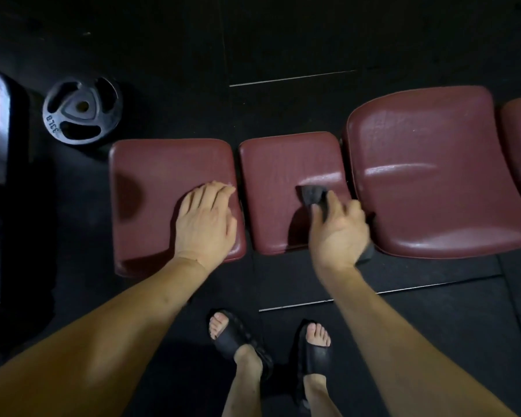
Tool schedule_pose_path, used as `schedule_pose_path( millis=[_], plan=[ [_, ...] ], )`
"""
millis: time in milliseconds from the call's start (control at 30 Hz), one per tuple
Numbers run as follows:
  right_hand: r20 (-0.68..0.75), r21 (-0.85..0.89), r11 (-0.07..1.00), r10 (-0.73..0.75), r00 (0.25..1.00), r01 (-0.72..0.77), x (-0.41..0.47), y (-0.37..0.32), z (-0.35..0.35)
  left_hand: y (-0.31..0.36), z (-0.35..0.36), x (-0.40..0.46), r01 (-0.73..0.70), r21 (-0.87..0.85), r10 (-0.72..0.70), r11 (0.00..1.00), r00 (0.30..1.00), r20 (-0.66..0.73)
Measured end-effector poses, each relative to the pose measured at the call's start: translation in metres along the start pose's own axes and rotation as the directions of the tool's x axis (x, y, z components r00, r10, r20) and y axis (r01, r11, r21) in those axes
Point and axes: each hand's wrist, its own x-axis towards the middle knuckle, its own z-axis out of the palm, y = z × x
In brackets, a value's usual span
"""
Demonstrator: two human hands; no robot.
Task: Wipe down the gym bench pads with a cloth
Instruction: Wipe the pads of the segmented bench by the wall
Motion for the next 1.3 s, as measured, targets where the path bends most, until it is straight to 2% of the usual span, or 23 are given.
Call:
schedule_pose_path(
  millis=[133, 200, 267, 333, 400, 467, 500, 533, 633, 733, 800, 900, 1067, 1233, 1300],
  plan=[
    [-0.001, 0.076, 0.949, -0.308, 0.952, 0.307, -0.049, -0.061, 0.008, -0.002, 0.011, -0.004, 0.015, -0.03, -0.016, 0.999, 1.0, -0.019],
    [-0.021, 0.106, 0.908, -0.406, 0.914, 0.406, -0.043, -0.046, 0.009, 0.001, 0.011, -0.003, 0.014, -0.04, -0.016, 0.999, 0.999, -0.046],
    [-0.014, 0.082, 0.892, -0.444, 0.896, 0.444, -0.027, -0.009, 0.003, 0.0, 0.012, -0.006, -0.016, -0.037, 0.013, 0.999, 0.998, -0.069],
    [-0.01, 0.037, 0.935, -0.352, 0.936, 0.352, -0.008, 0.035, -0.003, 0.0, 0.011, -0.008, -0.036, -0.029, 0.034, 0.999, 0.997, -0.069],
    [-0.014, 0.037, 0.982, -0.187, 0.982, 0.188, -0.001, 0.054, -0.006, 0.002, 0.011, -0.007, -0.043, -0.005, 0.043, 0.999, 0.998, -0.056],
    [-0.048, 0.036, 0.999, -0.032, 0.998, 0.033, -0.012, 0.034, -0.002, 0.003, 0.013, -0.005, -0.054, 0.014, 0.055, 0.998, 0.997, -0.047],
    [-0.055, 0.057, 0.998, -0.011, 0.998, 0.014, -0.023, 0.014, 0.001, 0.003, 0.014, -0.005, -0.056, 0.022, 0.057, 0.998, 0.997, -0.049],
    [-0.045, 0.092, 0.995, -0.044, 0.998, 0.048, -0.037, -0.01, 0.004, 0.002, 0.014, -0.005, -0.056, 0.029, 0.058, 0.998, 0.997, -0.055],
    [0.012, 0.173, 0.939, -0.304, 0.953, 0.297, -0.072, -0.056, 0.009, 0.003, 0.015, -0.005, -0.055, 0.037, 0.057, 0.998, 0.996, -0.062],
    [-0.011, 0.177, 0.865, -0.476, 0.879, 0.47, -0.058, -0.027, 0.003, 0.002, 0.015, -0.006, -0.055, 0.037, 0.057, 0.998, 0.996, -0.064],
    [-0.009, 0.118, 0.899, -0.425, 0.905, 0.423, -0.036, 0.017, -0.003, 0.002, 0.015, -0.006, -0.06, 0.036, 0.063, 0.998, 0.996, -0.062],
    [-0.024, 0.054, 0.977, -0.206, 0.978, 0.207, -0.005, 0.072, -0.013, 0.001, 0.016, -0.006, -0.062, 0.04, 0.064, 0.997, 0.996, -0.056],
    [0.03, 0.12, 0.984, 0.13, 0.991, -0.133, -0.01, 0.041, -0.01, 0.002, 0.016, -0.004, -0.06, 0.04, 0.062, 0.997, 0.997, -0.05],
    [0.059, 0.135, 0.99, 0.043, 0.997, -0.05, 0.033, 0.027, -0.006, 0.002, 0.018, -0.004, -0.068, 0.055, 0.071, 0.996, 0.996, -0.062],
    [0.107, 0.139, 0.985, 0.086, 0.991, -0.1, 0.067, 0.02, -0.004, 0.001, 0.018, -0.005, -0.061, 0.058, 0.065, 0.996, 0.996, -0.068]
  ],
)
